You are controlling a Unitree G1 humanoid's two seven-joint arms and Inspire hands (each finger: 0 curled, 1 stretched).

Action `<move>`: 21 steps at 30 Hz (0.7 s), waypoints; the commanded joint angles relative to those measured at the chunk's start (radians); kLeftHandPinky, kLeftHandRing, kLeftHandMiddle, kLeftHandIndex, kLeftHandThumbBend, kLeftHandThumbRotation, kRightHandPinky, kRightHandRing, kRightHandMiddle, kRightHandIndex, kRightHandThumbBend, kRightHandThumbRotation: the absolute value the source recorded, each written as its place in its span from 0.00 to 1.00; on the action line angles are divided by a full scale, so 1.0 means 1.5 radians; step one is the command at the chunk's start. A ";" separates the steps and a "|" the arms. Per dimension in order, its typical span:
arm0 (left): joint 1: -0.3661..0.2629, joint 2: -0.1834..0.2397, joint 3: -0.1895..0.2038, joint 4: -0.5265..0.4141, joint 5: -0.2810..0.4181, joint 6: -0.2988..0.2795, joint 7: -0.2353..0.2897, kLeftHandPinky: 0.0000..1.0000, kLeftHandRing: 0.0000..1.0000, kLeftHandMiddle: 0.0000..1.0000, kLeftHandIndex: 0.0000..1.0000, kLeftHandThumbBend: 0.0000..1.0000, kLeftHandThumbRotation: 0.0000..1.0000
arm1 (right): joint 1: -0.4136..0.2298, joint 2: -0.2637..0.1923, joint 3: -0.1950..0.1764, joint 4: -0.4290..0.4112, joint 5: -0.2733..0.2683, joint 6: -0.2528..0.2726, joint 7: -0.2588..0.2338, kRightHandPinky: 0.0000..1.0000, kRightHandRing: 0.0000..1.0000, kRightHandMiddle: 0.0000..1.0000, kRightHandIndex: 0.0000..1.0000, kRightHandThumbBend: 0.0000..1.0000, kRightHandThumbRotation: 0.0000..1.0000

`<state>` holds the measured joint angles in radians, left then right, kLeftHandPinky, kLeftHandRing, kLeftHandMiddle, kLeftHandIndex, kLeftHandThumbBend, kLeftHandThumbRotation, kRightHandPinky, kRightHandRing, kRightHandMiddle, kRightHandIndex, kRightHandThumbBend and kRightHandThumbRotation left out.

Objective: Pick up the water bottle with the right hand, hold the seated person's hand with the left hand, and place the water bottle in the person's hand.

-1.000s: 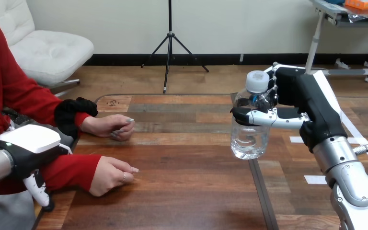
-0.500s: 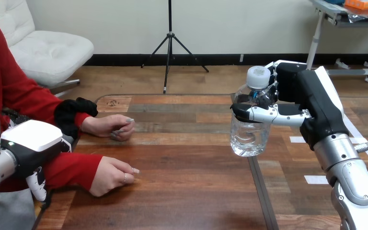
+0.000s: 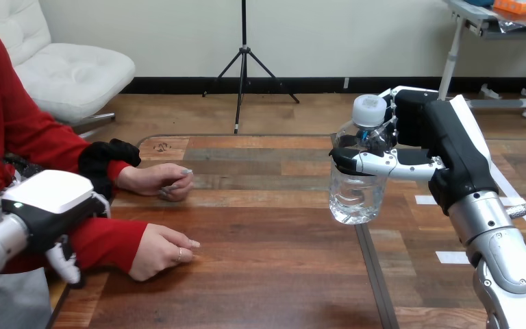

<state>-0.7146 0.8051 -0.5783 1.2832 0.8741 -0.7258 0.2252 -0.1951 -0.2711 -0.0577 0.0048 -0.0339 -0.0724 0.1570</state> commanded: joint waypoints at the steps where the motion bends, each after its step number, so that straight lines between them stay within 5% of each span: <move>1: -0.016 -0.021 0.021 -0.001 -0.030 -0.010 0.013 0.54 0.54 0.56 0.57 0.92 0.00 | -0.029 0.000 -0.013 -0.027 0.011 -0.016 -0.003 0.23 0.28 0.40 0.40 0.83 0.00; 21: -0.004 -0.038 0.038 -0.003 -0.089 -0.041 -0.013 0.50 0.51 0.53 0.55 0.89 0.00 | -0.032 0.005 -0.011 -0.004 0.016 -0.023 0.000 0.23 0.28 0.40 0.41 0.84 0.00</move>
<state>-0.6936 0.7794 -0.5696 1.2882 0.7916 -0.7711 0.2028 -0.1951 -0.2704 -0.0575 0.0057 -0.0336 -0.0729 0.1572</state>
